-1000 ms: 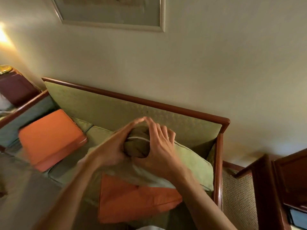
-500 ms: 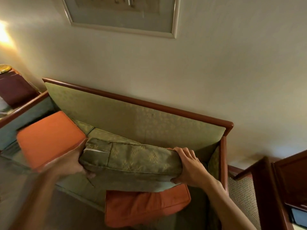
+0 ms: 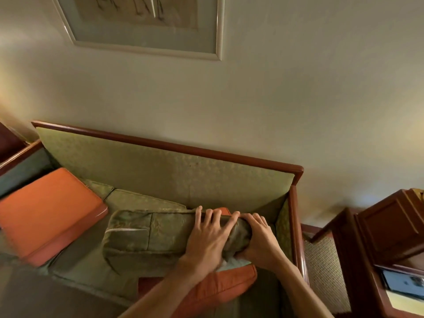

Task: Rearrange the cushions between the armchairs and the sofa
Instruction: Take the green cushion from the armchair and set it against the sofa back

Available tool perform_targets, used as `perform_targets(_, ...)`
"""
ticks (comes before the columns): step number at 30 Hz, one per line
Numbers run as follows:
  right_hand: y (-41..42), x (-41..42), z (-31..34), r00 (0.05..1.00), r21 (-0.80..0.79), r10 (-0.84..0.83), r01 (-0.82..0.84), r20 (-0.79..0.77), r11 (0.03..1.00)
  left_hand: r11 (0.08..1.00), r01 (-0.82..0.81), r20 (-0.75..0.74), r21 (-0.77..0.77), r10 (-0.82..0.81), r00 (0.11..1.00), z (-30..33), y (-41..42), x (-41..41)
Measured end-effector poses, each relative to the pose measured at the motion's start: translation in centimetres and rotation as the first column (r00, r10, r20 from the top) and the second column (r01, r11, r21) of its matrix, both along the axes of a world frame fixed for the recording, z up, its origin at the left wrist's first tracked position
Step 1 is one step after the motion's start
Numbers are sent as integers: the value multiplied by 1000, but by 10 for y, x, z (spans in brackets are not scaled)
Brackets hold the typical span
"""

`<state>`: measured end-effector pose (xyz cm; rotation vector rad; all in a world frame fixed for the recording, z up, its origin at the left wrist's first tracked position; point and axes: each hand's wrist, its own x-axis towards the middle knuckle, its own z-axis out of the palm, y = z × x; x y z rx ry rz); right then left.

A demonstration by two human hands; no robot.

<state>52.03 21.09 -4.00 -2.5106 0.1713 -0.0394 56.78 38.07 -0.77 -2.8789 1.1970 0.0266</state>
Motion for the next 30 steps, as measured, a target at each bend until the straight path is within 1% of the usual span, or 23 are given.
perform_targets(2, -4, 4, 23, 999, 32, 5, -7, 51, 999, 995, 12, 2, -103, -11, 1000, 16, 4, 14)
perform_targets(6, 16, 27, 98, 977, -26, 118, -115, 177, 993, 951, -26, -84, -307, 1, 996, 56, 45, 51)
perform_targets(8, 37, 39, 130, 959, -49, 170, -163, 226, 985, 907, -57, -165, -418, -14, 986, 64, 78, 69)
perform_targets(9, 49, 45, 137, 952, -60, 192, -183, 239, 981, 880, -87, -214, -466, -17, 977, 61, 92, 77)
perform_targets(11, 75, 58, 135, 949, -88, 229, -215, 216, 973, 833, -155, -337, -532, -40, 941, 45, 114, 89)
perform_targets(13, 97, 71, 112, 960, -47, 231, -226, 157, 973, 822, -229, -440, -521, -28, 898, 26, 127, 95)
perform_targets(15, 108, 81, 85, 966, 47, 224, -231, 126, 972, 821, -270, -467, -504, 5, 884, 10, 140, 101)
perform_targets(16, 109, 85, 73, 967, 64, 227, -236, 115, 970, 824, -281, -461, -492, 27, 887, 10, 147, 106)
perform_targets(19, 102, 91, 37, 973, 39, 226, -228, 47, 973, 834, -352, -512, -425, 99, 853, 24, 166, 116)
perform_targets(21, 93, 94, 18, 978, 25, 209, -209, -18, 978, 843, -338, -490, -418, 104, 866, 34, 170, 119)
perform_targets(24, 84, 96, 0, 977, -11, 190, -192, -99, 981, 821, -326, -471, -468, 81, 879, 48, 165, 115)
perform_targets(25, 82, 96, -4, 977, -17, 181, -185, -116, 983, 832, -319, -453, -453, 93, 887, 50, 165, 116)
perform_targets(28, 71, 94, -16, 965, -38, 171, -182, -200, 983, 901, -296, -397, -316, 158, 904, 54, 179, 128)
perform_targets(30, 60, 88, -31, 946, -66, 153, -179, -284, 982, 923, -301, -392, -241, 191, 900, 50, 197, 144)
